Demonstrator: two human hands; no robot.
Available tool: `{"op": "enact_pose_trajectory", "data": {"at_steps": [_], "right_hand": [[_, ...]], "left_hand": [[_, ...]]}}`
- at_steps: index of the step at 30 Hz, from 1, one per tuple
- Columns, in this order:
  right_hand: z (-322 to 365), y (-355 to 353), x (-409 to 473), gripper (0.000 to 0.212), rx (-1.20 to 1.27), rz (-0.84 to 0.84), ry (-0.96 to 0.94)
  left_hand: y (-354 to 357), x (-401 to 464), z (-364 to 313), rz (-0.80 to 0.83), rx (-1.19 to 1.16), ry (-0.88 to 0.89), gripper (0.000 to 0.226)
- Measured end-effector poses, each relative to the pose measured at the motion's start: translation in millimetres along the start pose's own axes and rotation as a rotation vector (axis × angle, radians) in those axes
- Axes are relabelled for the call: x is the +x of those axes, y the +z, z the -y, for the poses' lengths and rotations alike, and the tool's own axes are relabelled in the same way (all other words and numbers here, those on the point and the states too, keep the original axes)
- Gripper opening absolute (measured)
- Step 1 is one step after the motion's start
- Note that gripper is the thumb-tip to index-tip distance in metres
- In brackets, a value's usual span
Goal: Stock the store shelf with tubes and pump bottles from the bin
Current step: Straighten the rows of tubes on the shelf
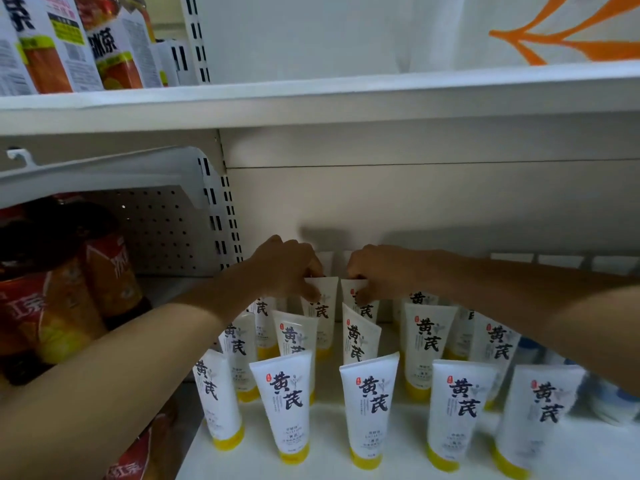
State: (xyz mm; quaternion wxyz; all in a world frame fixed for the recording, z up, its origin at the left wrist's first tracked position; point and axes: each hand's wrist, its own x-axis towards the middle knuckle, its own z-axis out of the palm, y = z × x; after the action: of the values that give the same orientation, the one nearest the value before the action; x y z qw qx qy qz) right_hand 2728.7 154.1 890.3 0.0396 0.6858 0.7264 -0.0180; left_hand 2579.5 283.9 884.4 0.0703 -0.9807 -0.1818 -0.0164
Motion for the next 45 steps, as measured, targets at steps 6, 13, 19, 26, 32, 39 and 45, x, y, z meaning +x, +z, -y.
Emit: {"op": "enact_pose_trajectory", "data": {"at_steps": [6, 13, 19, 26, 32, 39, 45], "right_hand": [[-1.4, 0.9, -2.1, 0.012, 0.003, -0.018, -0.024], [-1.9, -2.1, 1.6, 0.019, 0.043, 0.035, 0.022], [-25.0, -33.5, -7.4, 0.019, 0.218, -0.250, 0.087], [-38.0, -15.4, 11.5, 0.020, -0.011, -0.214, 0.209], [-44.3, -4.6, 30.7, 0.012, -0.031, -0.210, 0.222], [-40.1, -2.3, 29.4, 0.014, -0.090, -0.147, 0.156], [-38.1, -5.4, 21.9, 0.013, -0.019, -0.132, 0.117]], "left_hand": [[1.7, -3.8, -5.5, -0.036, 0.074, -0.017, 0.044], [1.2, -3.8, -2.1, 0.007, -0.004, -0.032, 0.040], [-18.6, -0.3, 28.0, -0.235, -0.306, -0.028, 0.024], [5.5, 20.3, 30.6, -0.157, -0.200, -0.113, 0.028], [13.1, 32.7, 24.1, -0.126, -0.133, -0.129, 0.027], [14.3, 39.6, 23.9, -0.159, -0.148, -0.130, 0.021], [11.6, 37.5, 23.8, -0.136, -0.178, -0.085, 0.016]]}}
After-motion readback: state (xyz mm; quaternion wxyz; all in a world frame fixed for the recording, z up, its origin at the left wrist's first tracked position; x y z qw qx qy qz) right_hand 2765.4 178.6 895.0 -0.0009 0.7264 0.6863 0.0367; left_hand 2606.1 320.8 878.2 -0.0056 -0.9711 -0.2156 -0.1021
